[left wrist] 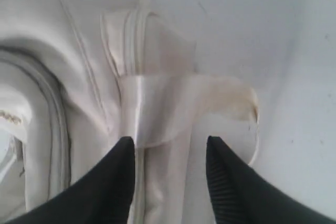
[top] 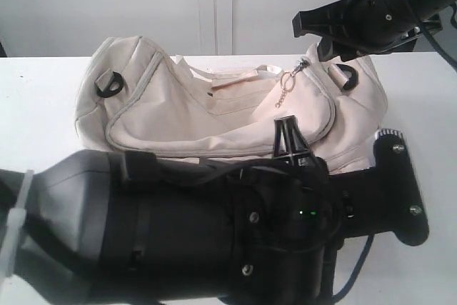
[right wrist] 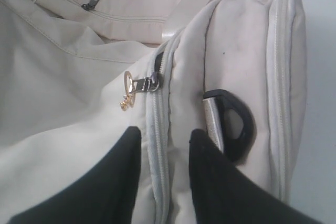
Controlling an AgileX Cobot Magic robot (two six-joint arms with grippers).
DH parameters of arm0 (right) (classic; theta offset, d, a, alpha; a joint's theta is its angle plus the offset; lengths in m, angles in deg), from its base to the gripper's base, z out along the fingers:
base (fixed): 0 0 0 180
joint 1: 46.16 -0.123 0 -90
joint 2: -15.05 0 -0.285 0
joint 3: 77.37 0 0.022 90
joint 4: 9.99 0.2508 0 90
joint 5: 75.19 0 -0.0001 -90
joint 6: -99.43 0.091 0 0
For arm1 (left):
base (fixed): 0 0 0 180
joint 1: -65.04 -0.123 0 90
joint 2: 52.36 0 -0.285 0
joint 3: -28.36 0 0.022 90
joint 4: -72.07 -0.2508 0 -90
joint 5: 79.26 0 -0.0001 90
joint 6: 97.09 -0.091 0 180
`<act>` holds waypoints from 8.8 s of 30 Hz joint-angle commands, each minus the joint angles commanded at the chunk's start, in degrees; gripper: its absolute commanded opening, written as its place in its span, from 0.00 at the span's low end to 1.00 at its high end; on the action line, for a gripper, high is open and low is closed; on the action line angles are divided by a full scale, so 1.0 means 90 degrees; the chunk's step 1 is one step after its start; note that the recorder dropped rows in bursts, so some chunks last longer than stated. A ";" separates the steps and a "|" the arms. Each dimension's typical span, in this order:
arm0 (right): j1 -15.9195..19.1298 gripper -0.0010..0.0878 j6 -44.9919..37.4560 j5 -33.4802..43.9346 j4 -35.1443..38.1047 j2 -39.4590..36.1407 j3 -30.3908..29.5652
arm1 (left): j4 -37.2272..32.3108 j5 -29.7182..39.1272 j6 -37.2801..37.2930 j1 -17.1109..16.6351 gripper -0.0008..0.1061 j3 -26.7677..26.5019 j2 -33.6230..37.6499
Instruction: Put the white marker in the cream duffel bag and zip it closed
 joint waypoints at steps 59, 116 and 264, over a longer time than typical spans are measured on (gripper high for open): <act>0.0000 0.36 0.0000 -0.0049 0.0000 0.0000 0.0000 | 0.6987 0.1133 -0.4013 -0.8461 0.01 0.2480 -0.6287; 0.0000 0.36 0.0000 -0.0066 0.0022 0.0000 0.0000 | 0.6545 -0.1291 -0.4642 -0.7746 0.01 0.7650 -1.1208; 0.0000 0.01 0.0789 0.1955 -0.3647 0.4721 0.0000 | 0.5841 -0.2190 -0.3269 -0.7815 0.01 0.8371 -1.1208</act>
